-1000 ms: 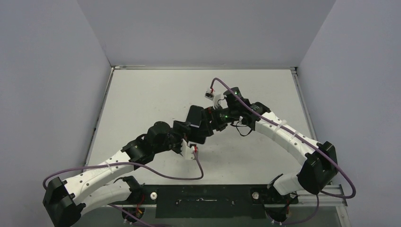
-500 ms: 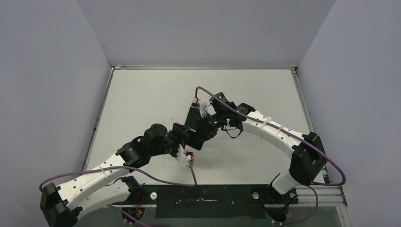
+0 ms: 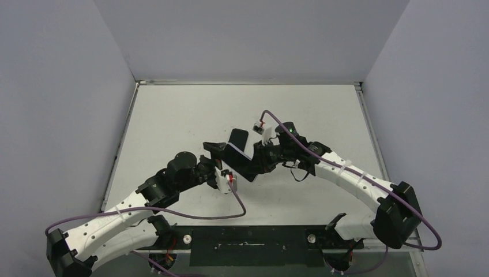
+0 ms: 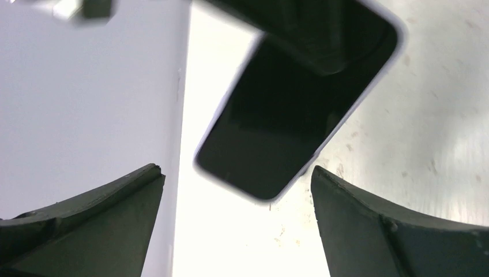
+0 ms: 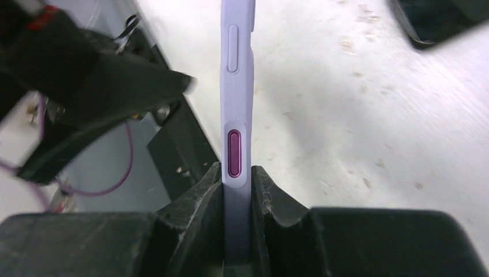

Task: Take the phone out of the phone case
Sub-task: Adjust the phone.

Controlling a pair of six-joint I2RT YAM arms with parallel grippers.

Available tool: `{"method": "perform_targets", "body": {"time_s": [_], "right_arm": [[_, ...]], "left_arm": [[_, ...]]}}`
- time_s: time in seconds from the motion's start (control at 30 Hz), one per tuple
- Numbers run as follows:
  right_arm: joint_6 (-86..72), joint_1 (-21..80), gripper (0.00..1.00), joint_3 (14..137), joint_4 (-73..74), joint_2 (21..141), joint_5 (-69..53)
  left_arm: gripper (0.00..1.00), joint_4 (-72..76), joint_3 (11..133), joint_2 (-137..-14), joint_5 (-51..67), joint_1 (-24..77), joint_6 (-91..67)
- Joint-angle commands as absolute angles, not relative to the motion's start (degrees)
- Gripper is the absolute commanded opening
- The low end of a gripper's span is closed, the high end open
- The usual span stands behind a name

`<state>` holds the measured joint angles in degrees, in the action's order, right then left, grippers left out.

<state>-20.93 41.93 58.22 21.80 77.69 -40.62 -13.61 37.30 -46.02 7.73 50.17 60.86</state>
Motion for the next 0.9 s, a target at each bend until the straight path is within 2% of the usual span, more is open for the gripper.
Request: {"method": "perform_targets", "body": {"time_s": [0.0, 0.2, 0.4, 0.67, 0.87], "right_arm": [[-29.41, 37.39, 0.0, 50.83, 6.42, 69.4, -33.73], [-34.97, 33.54, 0.0, 41.47, -3.12, 59.35, -27.96], [-42.43, 32.98, 0.0, 32.51, -14.17, 52.74, -24.07], [-57.49, 32.69, 0.0, 18.74, -42.03, 52.3, -26.84], [-59.77, 32.65, 0.0, 17.58, -47.63, 53.06, -28.36]], "left_arm": [[0.97, -1.66, 39.88, -44.83, -2.39, 49.83, 39.32], [0.97, -2.91, 44.18, -47.0, -9.86, 49.58, 11.55], [0.97, -3.95, 47.69, -52.99, -6.7, 47.95, -11.52], [0.97, 24.45, 36.18, -55.05, 6.17, 39.97, -42.28], [0.97, 31.17, 36.74, -59.49, 10.49, 39.72, -50.09]]}}
